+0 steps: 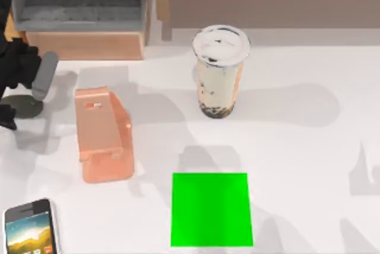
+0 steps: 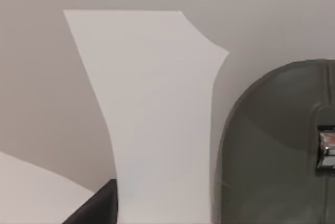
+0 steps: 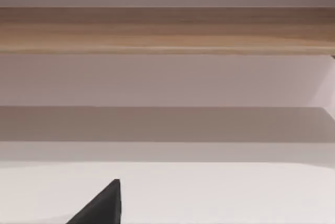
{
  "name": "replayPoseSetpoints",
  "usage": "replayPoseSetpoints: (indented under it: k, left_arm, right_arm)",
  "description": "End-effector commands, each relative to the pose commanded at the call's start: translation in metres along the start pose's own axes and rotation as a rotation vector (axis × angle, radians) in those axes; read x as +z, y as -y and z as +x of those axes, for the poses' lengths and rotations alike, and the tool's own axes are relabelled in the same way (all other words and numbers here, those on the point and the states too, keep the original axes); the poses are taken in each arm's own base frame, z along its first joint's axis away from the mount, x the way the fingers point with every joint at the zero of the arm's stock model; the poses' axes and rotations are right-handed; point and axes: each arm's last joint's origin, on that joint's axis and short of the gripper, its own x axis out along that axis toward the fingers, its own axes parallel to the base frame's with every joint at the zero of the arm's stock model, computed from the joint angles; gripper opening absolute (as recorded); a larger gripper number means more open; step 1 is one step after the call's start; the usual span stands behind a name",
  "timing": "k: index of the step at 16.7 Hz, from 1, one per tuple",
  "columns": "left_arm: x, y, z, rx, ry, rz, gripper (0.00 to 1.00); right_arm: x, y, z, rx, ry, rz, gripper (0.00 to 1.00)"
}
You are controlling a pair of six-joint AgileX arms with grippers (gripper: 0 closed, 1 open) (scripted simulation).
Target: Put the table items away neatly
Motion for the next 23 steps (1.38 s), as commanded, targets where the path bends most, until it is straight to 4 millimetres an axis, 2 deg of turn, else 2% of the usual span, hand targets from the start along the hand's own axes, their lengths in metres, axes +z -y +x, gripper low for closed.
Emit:
replayPoseSetpoints:
  k: [2,15,23]
  left_arm:
    - [0.0000,0.0000,0.0000,0.000,0.000,0.000,1.00]
    - [0.0000,0.0000,0.0000,0.000,0.000,0.000,0.02]
    - [0.0000,0.0000,0.0000,0.000,0.000,0.000,0.00]
  right_arm:
    - [0.0000,0.0000,0.0000,0.000,0.000,0.000,1.00]
    - [0.0000,0.0000,0.0000,0.000,0.000,0.000,1.00]
    - [0.0000,0.0000,0.0000,0.000,0.000,0.000,1.00]
